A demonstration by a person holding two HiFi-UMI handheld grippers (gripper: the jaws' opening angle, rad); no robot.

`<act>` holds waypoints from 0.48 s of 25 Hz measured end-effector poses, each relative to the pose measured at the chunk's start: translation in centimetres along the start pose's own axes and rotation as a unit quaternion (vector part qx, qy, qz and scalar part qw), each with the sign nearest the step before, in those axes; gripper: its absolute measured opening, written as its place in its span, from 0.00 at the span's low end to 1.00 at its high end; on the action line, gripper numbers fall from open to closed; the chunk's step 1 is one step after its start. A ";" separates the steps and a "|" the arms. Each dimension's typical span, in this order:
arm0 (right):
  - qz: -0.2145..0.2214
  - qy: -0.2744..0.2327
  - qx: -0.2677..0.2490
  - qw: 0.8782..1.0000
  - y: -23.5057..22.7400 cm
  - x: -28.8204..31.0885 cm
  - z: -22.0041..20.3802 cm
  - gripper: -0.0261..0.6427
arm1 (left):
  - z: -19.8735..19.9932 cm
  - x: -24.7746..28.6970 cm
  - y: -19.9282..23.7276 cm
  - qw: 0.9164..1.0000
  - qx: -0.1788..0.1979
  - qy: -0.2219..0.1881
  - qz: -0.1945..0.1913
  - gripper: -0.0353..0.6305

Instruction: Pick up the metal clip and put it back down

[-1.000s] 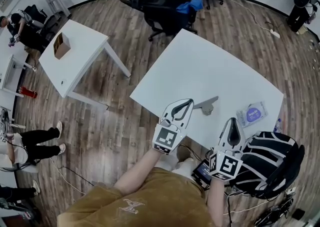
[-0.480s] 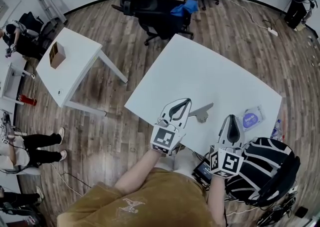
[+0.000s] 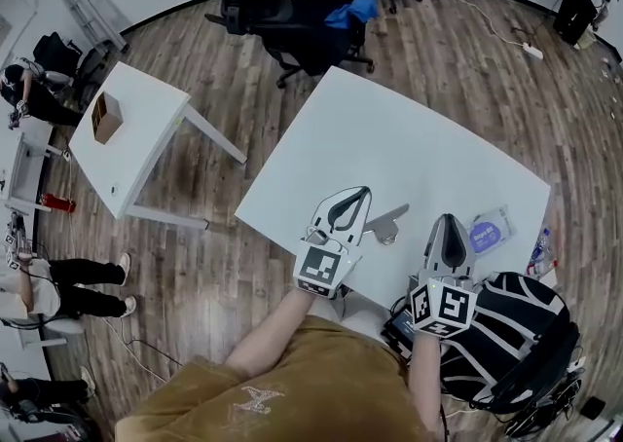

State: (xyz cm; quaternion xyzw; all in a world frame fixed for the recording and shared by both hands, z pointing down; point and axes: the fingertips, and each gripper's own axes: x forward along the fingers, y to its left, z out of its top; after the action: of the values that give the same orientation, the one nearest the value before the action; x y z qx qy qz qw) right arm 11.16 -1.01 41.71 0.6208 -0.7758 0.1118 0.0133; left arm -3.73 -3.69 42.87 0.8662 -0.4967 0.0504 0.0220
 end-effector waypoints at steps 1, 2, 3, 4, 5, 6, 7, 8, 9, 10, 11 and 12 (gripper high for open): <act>0.004 0.009 0.017 1.000 -0.1 0.3 -0.6 0.06 | -0.3 0.2 0.2 1.000 -0.005 0.002 -0.001 0.05; 0.007 0.021 0.035 0.999 -0.1 0.5 -1.3 0.06 | -0.7 0.3 0.2 1.000 -0.011 0.005 -0.005 0.05; 0.011 0.033 0.050 0.998 -0.1 0.7 -2.1 0.06 | -1.1 0.5 0.1 1.000 -0.013 0.009 -0.011 0.05; 0.013 0.045 0.059 0.997 -0.1 0.9 -3.0 0.06 | -1.5 0.8 -0.1 1.000 -0.013 0.014 -0.019 0.05; 0.015 0.057 0.067 0.996 -0.1 1.2 -3.9 0.06 | -1.8 1.1 -0.3 0.999 -0.011 0.020 -0.026 0.05; 0.015 0.068 0.077 0.995 -0.1 1.4 -4.9 0.06 | -2.1 1.4 -0.3 0.999 -0.010 0.023 -0.033 0.05; 0.015 0.079 0.089 0.993 -0.1 1.7 -6.0 0.06 | -2.2 1.7 -0.2 0.999 -0.011 0.023 -0.040 0.05; 0.014 0.092 0.100 0.991 -0.1 2.0 -7.1 0.06 | -2.2 2.0 0.0 0.999 -0.013 0.020 -0.048 0.05; 0.013 0.106 0.109 0.988 -0.1 2.2 -8.4 0.06 | -2.2 2.2 0.1 0.998 -0.016 0.017 -0.056 0.05; 0.011 0.121 0.117 0.986 0.0 2.3 -9.6 0.06 | -2.3 2.3 0.3 0.998 -0.017 0.018 -0.062 0.05; 0.011 0.138 0.130 0.982 0.0 2.3 -10.9 0.07 | -2.7 2.4 0.4 0.997 -0.017 0.023 -0.065 0.05; 0.014 0.156 0.150 0.976 0.2 2.4 -12.2 0.08 | -3.1 2.5 0.5 0.997 -0.016 0.028 -0.068 0.05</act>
State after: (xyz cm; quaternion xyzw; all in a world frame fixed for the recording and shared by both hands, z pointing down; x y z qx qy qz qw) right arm 9.00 -0.94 53.99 0.5794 -0.7474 0.3228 0.0395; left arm -3.08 -5.80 46.18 0.8956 -0.4367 0.0654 0.0536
